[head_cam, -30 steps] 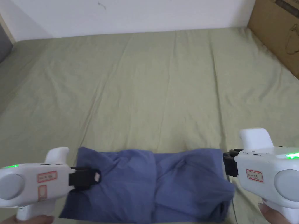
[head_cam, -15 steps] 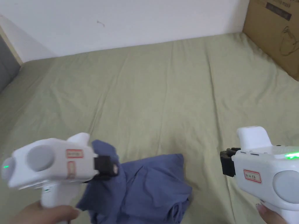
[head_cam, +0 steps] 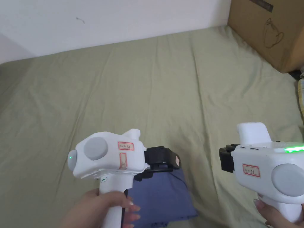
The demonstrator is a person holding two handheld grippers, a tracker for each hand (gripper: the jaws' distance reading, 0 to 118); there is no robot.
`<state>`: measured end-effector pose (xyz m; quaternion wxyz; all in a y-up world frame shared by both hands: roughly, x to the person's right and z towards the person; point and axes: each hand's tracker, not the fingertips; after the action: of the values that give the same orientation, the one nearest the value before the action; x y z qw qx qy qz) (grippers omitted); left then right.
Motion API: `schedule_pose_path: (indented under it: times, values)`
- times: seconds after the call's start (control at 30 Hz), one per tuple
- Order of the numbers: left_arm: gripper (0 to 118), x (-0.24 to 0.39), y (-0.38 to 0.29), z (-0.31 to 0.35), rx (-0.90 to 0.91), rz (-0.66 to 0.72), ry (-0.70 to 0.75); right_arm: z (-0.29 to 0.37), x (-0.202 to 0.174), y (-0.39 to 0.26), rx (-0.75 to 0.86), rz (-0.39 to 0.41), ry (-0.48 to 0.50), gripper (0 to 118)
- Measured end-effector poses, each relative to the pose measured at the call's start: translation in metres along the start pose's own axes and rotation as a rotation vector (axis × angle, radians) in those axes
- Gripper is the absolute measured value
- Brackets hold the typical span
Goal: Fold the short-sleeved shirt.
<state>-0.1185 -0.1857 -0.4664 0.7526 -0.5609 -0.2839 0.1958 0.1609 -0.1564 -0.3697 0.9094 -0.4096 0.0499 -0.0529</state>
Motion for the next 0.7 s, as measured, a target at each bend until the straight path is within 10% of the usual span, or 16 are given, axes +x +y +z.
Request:
schedule_pose_path:
  times: [0.07,0.1,0.13,0.7]
  values:
    - [59,0.0,-0.005,0.016,0.049,-0.102,0.041,-0.002,0.002,0.0,0.0,-0.005,0.002,1]
    - [17,0.002,-0.007,0.019,0.074,-0.139,0.096,-0.002,0.003,0.0,0.0,-0.006,0.003,1]
    - [0,0.003,-0.008,0.018,0.075,-0.155,0.158,-0.003,0.004,0.0,0.0,-0.006,0.002,1]
    - [0,0.05,-0.027,-0.117,-0.137,-0.204,0.374,-0.004,0.027,-0.009,0.004,-0.102,0.0,1]
